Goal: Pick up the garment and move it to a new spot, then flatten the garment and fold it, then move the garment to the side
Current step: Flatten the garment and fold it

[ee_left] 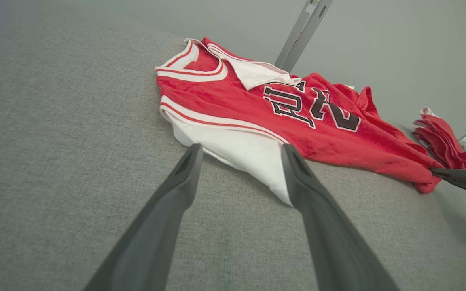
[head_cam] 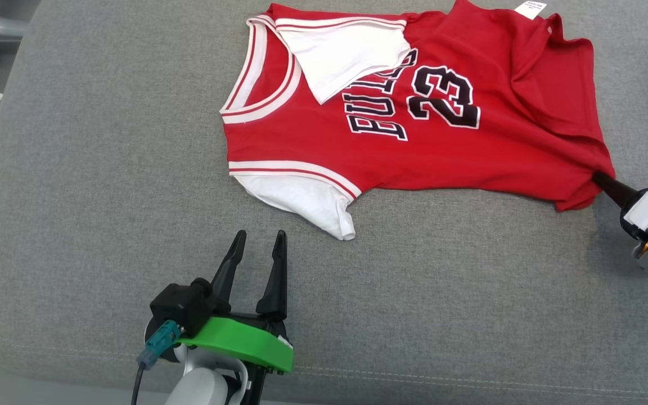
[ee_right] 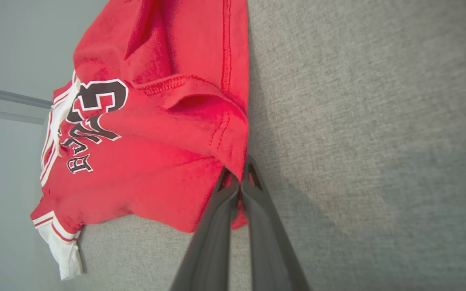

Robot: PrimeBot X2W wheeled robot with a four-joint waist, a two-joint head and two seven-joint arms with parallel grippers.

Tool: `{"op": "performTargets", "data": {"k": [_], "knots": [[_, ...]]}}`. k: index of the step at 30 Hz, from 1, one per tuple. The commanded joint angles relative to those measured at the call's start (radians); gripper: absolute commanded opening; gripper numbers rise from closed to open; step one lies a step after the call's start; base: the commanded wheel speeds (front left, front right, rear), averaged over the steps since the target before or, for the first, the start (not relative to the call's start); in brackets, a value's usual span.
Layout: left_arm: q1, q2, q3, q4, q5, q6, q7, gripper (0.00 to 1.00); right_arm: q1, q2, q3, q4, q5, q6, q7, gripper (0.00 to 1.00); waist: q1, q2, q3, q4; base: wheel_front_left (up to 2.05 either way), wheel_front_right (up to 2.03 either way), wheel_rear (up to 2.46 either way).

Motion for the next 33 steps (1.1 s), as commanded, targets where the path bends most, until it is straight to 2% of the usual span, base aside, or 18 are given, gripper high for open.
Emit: {"op": "performTargets", "data": {"k": [1,4,8,13,18,19,20,21,26,30,33], "knots": [[-0.015,0.007,-0.001,0.001,0.001,0.000,-0.003,1.00,0.017,-0.003,-0.002,-0.007,0.006,0.000,0.028,0.00,0.0000,-0.0001,0.000,-0.008,0.00,0.00,0.00],[-0.017,0.007,-0.003,0.003,0.000,-0.002,-0.004,1.00,0.025,0.009,-0.022,-0.041,0.075,0.000,0.158,0.00,0.0000,-0.0001,0.000,-0.011,0.00,0.00,0.00],[-0.018,0.010,0.001,0.001,-0.004,0.001,-0.005,1.00,0.056,-0.023,-0.060,-0.130,0.095,0.000,0.259,0.00,0.0000,-0.0001,0.001,-0.010,0.00,0.00,0.00],[-0.010,0.013,0.008,0.004,-0.010,0.005,-0.005,1.00,0.085,-0.033,-0.136,-0.207,0.058,0.000,0.311,0.00,0.0000,-0.0001,-0.005,-0.014,0.00,0.00,0.00],[-0.022,0.011,0.001,0.010,-0.017,-0.002,-0.001,1.00,0.102,-0.005,-0.167,-0.199,-0.082,0.000,0.287,0.00,0.0000,-0.0001,-0.003,-0.024,0.00,0.00,0.00],[-0.025,0.010,0.000,0.013,-0.021,-0.006,0.003,1.00,0.100,0.001,-0.173,-0.190,-0.117,0.000,0.269,0.33,0.0000,-0.0001,-0.002,-0.026,0.00,0.00,0.00],[-0.029,0.010,-0.001,0.018,-0.026,-0.009,0.007,1.00,0.096,0.010,-0.179,-0.182,-0.146,0.000,0.252,0.76,0.0000,-0.0001,-0.002,-0.028,0.00,0.00,0.00],[-0.036,0.009,-0.002,0.024,-0.031,-0.011,0.010,1.00,0.089,0.020,-0.184,-0.179,-0.165,0.000,0.235,1.00,0.0000,-0.0001,-0.002,-0.030,0.00,0.00,0.00],[-0.080,0.025,0.002,0.105,-0.035,-0.020,0.038,1.00,0.070,0.041,-0.195,-0.192,-0.191,0.000,0.172,1.00,0.0000,-0.0001,-0.011,-0.058,0.00,0.00,0.00],[-0.125,0.032,0.009,0.216,-0.043,-0.026,0.054,1.00,0.073,0.047,-0.202,-0.256,-0.138,0.000,0.135,1.00,0.0000,-0.0001,-0.021,-0.096,0.00,0.00,0.00],[-0.155,0.039,0.012,0.308,-0.042,-0.031,0.054,1.00,0.082,0.061,-0.199,-0.340,-0.050,0.000,0.106,1.00,0.0000,-0.0001,-0.026,-0.124,0.00,0.00,0.00]]}}
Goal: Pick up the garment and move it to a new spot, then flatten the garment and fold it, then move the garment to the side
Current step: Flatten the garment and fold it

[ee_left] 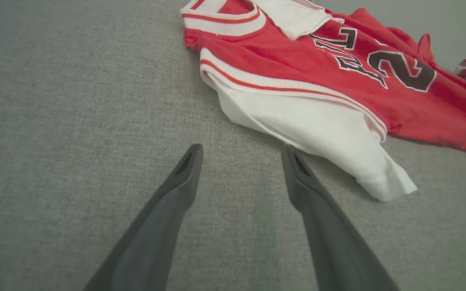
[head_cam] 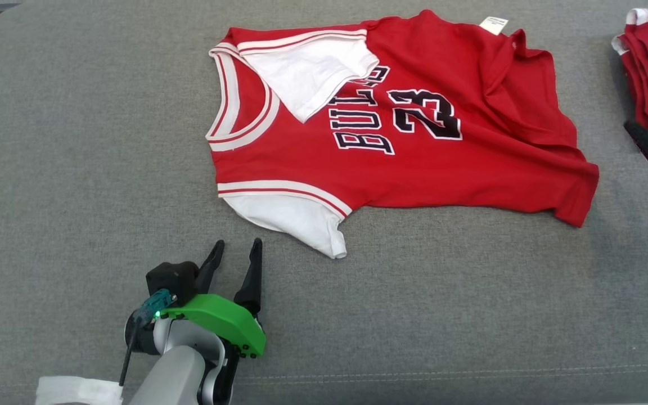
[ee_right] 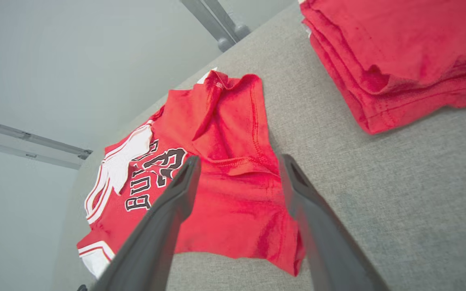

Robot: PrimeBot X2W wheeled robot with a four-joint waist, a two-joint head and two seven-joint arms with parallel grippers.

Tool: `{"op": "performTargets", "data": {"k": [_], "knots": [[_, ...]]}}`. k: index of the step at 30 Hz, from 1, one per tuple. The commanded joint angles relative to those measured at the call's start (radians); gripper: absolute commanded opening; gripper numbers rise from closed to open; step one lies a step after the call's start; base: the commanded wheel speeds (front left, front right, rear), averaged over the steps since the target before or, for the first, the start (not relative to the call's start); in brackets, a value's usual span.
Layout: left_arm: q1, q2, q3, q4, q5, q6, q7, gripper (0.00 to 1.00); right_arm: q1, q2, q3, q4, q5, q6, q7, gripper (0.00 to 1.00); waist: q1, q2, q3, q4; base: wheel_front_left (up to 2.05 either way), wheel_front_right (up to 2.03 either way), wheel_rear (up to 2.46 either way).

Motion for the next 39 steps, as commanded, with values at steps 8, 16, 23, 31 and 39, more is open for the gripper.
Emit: {"op": "performTargets", "data": {"k": [8,16,23,31,39], "knots": [[-0.094,-0.004,0.006,0.194,-0.010,-0.021,-0.029,1.00,0.069,0.004,0.027,-0.210,0.175,0.000,-0.060,1.00,0.0000,-0.0001,-0.021,-0.092,0.00,0.00,0.00],[-0.178,-0.025,0.035,0.333,-0.062,-0.072,-0.053,0.84,0.128,0.005,0.091,-0.309,0.208,0.000,-0.092,1.00,0.0000,-0.0001,-0.025,-0.138,0.00,0.00,0.00],[-0.192,-0.030,0.012,0.376,-0.087,-0.093,-0.060,0.00,0.141,0.006,0.103,-0.296,0.194,0.000,-0.131,1.00,0.0000,-0.0001,-0.036,-0.129,0.00,0.00,0.00],[-0.158,-0.007,-0.025,0.330,-0.104,-0.105,-0.008,0.00,0.154,0.007,0.125,-0.286,0.216,0.000,-0.162,1.00,0.0000,-0.0001,-0.054,-0.077,0.00,0.00,0.00],[-0.065,0.112,-0.032,0.015,-0.099,-0.046,0.135,0.00,0.170,0.008,0.153,-0.257,0.233,0.000,-0.193,1.00,0.0000,-0.0001,-0.077,-0.017,0.00,0.00,0.00]]}}
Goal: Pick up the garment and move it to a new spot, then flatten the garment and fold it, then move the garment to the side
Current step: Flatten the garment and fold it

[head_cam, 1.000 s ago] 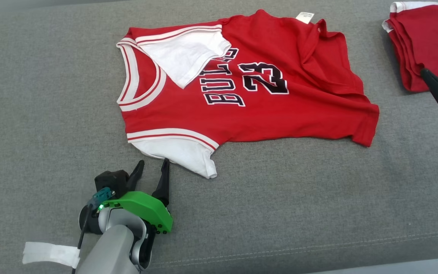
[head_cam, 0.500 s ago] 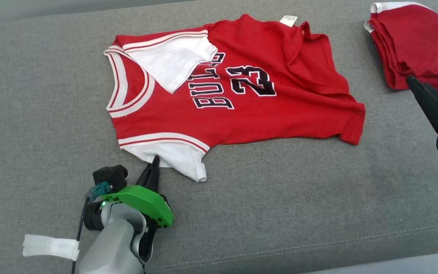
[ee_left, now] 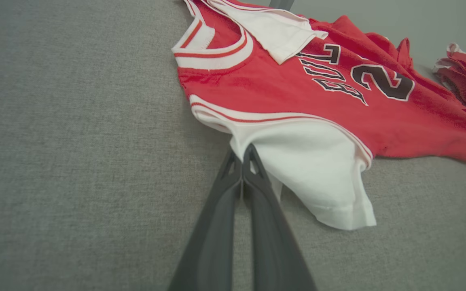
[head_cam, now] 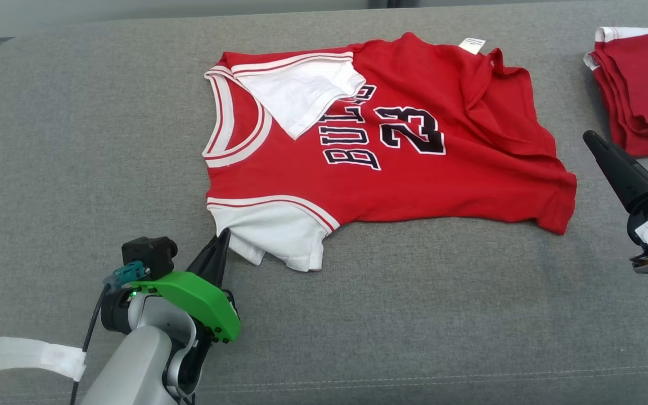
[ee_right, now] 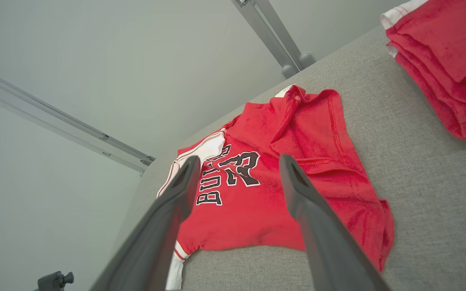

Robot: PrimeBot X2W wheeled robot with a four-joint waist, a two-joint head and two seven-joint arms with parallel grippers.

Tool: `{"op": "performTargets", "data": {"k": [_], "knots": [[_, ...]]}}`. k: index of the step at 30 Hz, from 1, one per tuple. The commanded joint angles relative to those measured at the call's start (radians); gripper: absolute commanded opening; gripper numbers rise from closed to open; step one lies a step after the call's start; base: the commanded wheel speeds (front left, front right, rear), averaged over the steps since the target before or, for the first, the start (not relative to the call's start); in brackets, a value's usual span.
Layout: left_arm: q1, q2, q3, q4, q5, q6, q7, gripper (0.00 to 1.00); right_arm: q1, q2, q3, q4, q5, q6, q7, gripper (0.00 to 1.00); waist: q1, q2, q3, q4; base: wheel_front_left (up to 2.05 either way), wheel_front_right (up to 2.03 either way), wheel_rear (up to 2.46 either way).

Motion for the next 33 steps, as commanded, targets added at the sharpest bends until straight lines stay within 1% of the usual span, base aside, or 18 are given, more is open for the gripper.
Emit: {"op": "performTargets", "data": {"k": [1,4,5,8,10,12,15,16,17,18,22,25,29,33], "knots": [[0.035,0.030,0.002,-0.080,0.002,0.028,0.042,0.00,0.009,-0.002,0.007,0.006,0.006,0.000,-0.009,1.00,0.0000,0.0000,-0.015,0.024,0.00,0.00,0.00],[0.089,0.083,0.001,-0.242,0.005,0.086,0.142,0.00,0.004,-0.003,0.026,0.018,0.004,0.000,-0.016,1.00,0.0000,0.0000,-0.018,0.032,0.00,0.00,0.00],[0.089,0.083,0.001,-0.242,0.005,0.086,0.142,0.00,0.004,-0.003,0.026,0.018,0.004,0.000,-0.016,1.00,0.0000,0.0000,-0.018,0.032,0.00,0.00,0.00],[0.139,0.119,-0.001,-0.380,-0.016,0.136,0.247,0.00,-0.006,-0.006,0.042,0.025,0.006,0.000,-0.022,1.00,0.0000,0.0000,-0.015,0.033,0.00,0.00,0.00],[0.161,0.146,0.006,-0.444,-0.028,0.162,0.297,0.00,-0.014,-0.009,0.054,0.031,0.003,0.000,-0.026,1.00,0.0000,0.0000,-0.011,0.032,0.00,0.00,0.00],[0.177,0.156,0.019,-0.468,-0.049,0.177,0.330,0.00,-0.020,-0.011,0.067,0.037,0.000,0.000,-0.033,1.00,0.0000,0.0000,-0.005,0.029,0.00,0.00,0.00],[0.174,0.165,0.039,-0.454,-0.075,0.178,0.349,0.00,-0.030,-0.018,0.086,0.050,-0.008,0.000,-0.044,1.00,0.0000,0.0000,0.004,0.018,0.00,0.00,0.00],[0.154,0.164,0.049,-0.424,-0.089,0.168,0.343,0.20,-0.040,-0.022,0.101,0.054,-0.014,0.000,-0.052,1.00,0.0000,0.0000,0.011,0.010,0.00,0.00,0.00],[0.145,0.161,0.051,-0.402,-0.095,0.163,0.342,0.36,-0.043,-0.026,0.106,0.058,-0.019,0.000,-0.055,1.00,0.0000,0.0000,0.014,0.006,0.00,0.00,0.00],[0.114,0.162,0.057,-0.323,-0.081,0.161,0.324,1.00,-0.055,-0.032,0.123,0.068,-0.025,0.000,-0.070,1.00,0.0000,0.0000,0.025,-0.008,0.00,0.00,0.00],[0.086,0.157,0.068,-0.229,-0.068,0.153,0.277,1.00,-0.067,-0.039,0.138,0.078,-0.038,0.000,-0.104,1.00,0.0000,0.0000,0.033,-0.021,0.00,0.00,0.00],[0.087,0.155,0.080,-0.191,-0.067,0.144,0.233,1.00,-0.071,-0.042,0.142,0.085,-0.058,0.000,-0.146,1.00,0.0000,0.0000,0.032,-0.025,0.00,0.00,0.00],[0.115,0.154,0.095,-0.197,-0.055,0.139,0.149,1.00,-0.054,-0.049,0.142,0.085,-0.095,0.000,-0.214,1.00,0.0000,0.0000,0.020,-0.022,0.00,0.00,0.00],[0.144,0.148,0.113,-0.239,-0.032,0.157,0.052,1.00,-0.030,-0.049,0.137,0.079,-0.157,0.000,-0.291,1.00,0.0000,0.0000,0.003,-0.018,0.00,0.00,0.00]]}}
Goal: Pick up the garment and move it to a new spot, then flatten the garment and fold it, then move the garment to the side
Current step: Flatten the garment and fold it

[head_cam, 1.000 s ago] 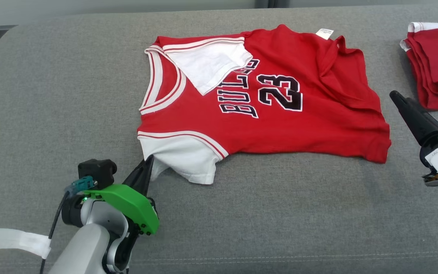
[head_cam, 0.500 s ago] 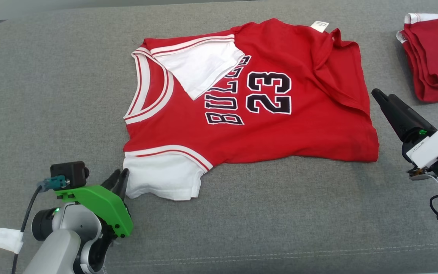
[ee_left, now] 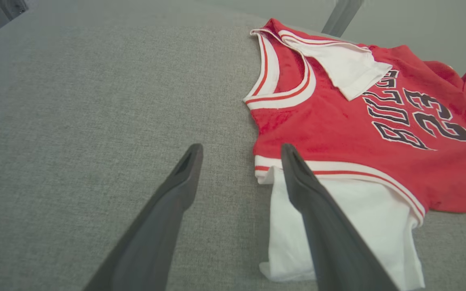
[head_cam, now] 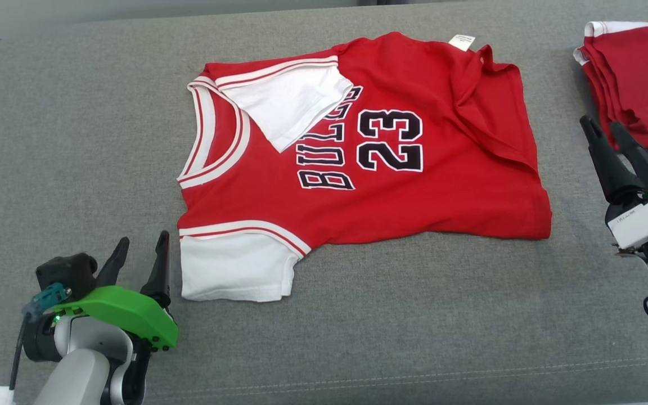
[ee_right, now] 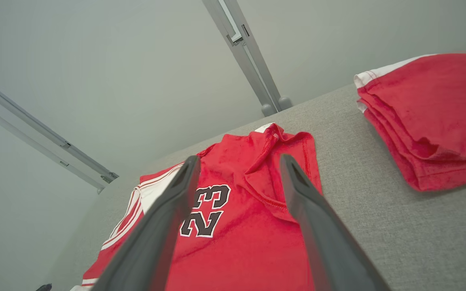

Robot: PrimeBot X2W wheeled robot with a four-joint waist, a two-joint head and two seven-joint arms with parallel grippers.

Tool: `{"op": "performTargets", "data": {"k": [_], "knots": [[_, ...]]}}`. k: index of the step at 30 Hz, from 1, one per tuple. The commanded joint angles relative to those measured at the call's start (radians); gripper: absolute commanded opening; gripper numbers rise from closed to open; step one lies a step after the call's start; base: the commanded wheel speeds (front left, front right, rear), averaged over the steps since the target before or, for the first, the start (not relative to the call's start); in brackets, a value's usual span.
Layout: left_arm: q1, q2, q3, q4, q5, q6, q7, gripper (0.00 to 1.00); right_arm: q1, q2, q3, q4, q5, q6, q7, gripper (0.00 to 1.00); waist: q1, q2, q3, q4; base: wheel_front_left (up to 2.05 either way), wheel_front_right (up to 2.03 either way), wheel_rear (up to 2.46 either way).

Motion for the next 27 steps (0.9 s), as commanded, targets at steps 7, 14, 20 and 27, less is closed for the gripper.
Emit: {"op": "performTargets", "data": {"k": [7,14,20,27], "knots": [[0.082,-0.021,0.012,-0.136,0.061,0.043,-0.159,1.00,0.049,0.024,-0.010,-0.018,-0.212,0.000,-0.161,1.00,0.0000,0.0000,-0.038,0.001,0.00,0.00,0.00],[0.140,-0.032,0.016,-0.226,0.101,0.079,-0.223,1.00,0.081,0.092,-0.036,-0.032,-0.403,0.000,-0.275,1.00,0.0000,0.0000,-0.068,-0.013,0.00,0.00,0.00],[0.205,-0.032,0.047,-0.299,0.135,0.105,-0.250,1.00,0.144,0.204,-0.048,-0.059,-0.598,0.000,-0.361,1.00,0.0000,0.0000,-0.101,-0.034,0.00,0.00,0.00],[0.303,-0.031,0.082,-0.352,0.159,0.117,-0.258,1.00,0.201,0.273,0.019,-0.034,-0.692,0.000,-0.405,1.00,0.0000,0.0000,-0.126,-0.048,0.00,0.00,0.00]]}}
